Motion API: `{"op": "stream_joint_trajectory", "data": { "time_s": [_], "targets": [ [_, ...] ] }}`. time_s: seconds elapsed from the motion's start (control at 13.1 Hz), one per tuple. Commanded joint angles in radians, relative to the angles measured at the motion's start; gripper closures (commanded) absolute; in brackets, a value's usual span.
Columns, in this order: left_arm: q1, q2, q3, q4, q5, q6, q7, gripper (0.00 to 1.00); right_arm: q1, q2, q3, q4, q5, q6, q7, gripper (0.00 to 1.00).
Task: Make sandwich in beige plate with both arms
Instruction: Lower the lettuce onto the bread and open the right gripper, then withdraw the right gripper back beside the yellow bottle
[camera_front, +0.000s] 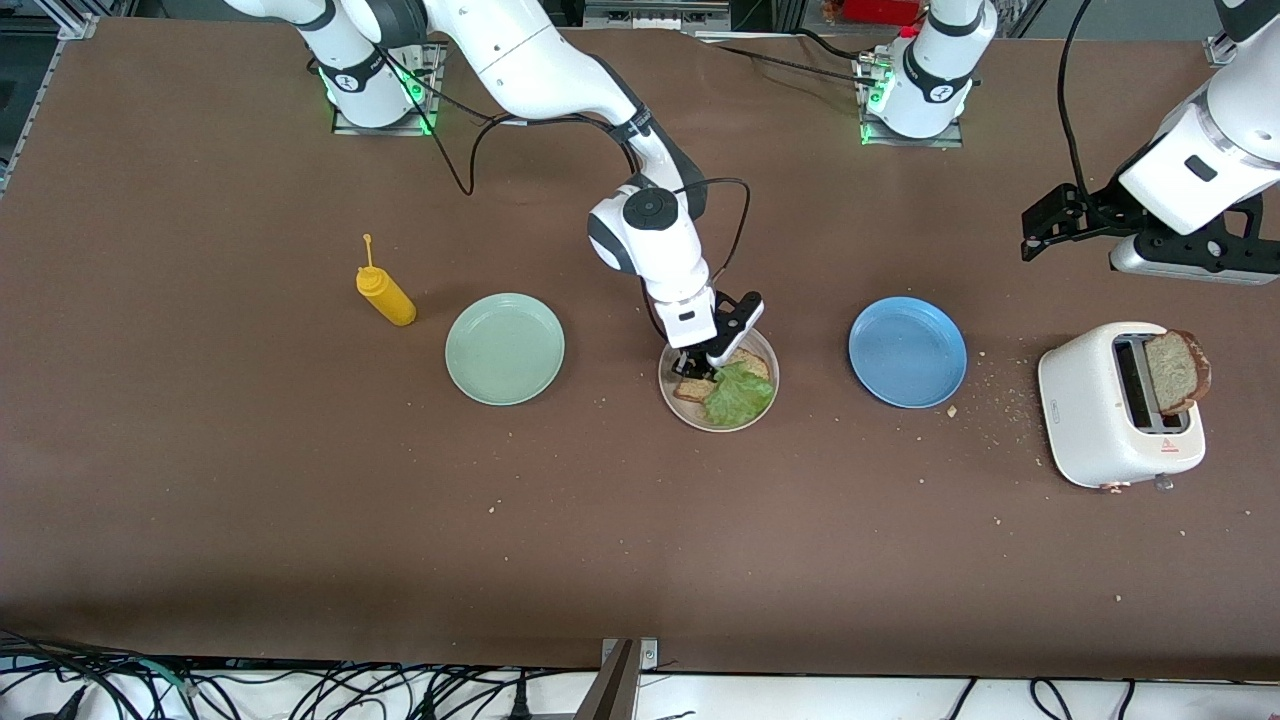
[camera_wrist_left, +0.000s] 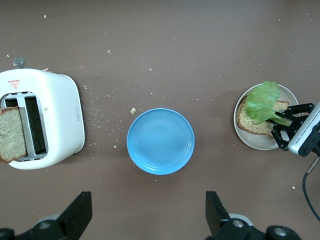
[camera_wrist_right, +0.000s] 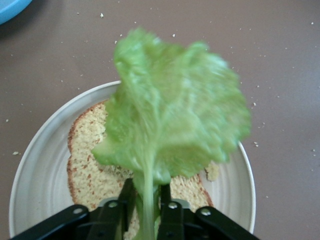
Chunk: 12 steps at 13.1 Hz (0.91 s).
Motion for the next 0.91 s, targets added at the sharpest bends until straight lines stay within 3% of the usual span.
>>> {"op": "stream_joint_trajectory", "data": {
  "time_s": [0.0,0.15,0.3,0.61,0.84],
  "targets": [
    [0.001,-0.007,0.001,0.001,-0.021,-0.005,0.001,0.00,0.003,-0.012,-0.006,0.005,0.003,-0.022,-0.007,0.01],
    [0.001,-0.007,0.000,0.001,-0.021,-0.005,-0.001,0.00,0.003,-0.014,-0.007,0.008,0.003,-0.025,-0.009,0.01],
    [0.003,-0.007,0.001,0.001,-0.021,-0.005,0.001,0.00,-0.002,-0.037,-0.015,0.022,0.003,-0.124,-0.009,0.01],
    [0.004,-0.007,0.001,0.001,-0.021,-0.005,0.001,0.00,-0.043,-0.164,-0.013,0.034,0.038,-0.313,-0.012,0.01],
    [0.003,-0.007,0.001,0.001,-0.018,-0.007,0.001,0.00,-0.127,-0.291,-0.015,0.034,0.052,-0.548,-0.012,0.01]
  ]
}}
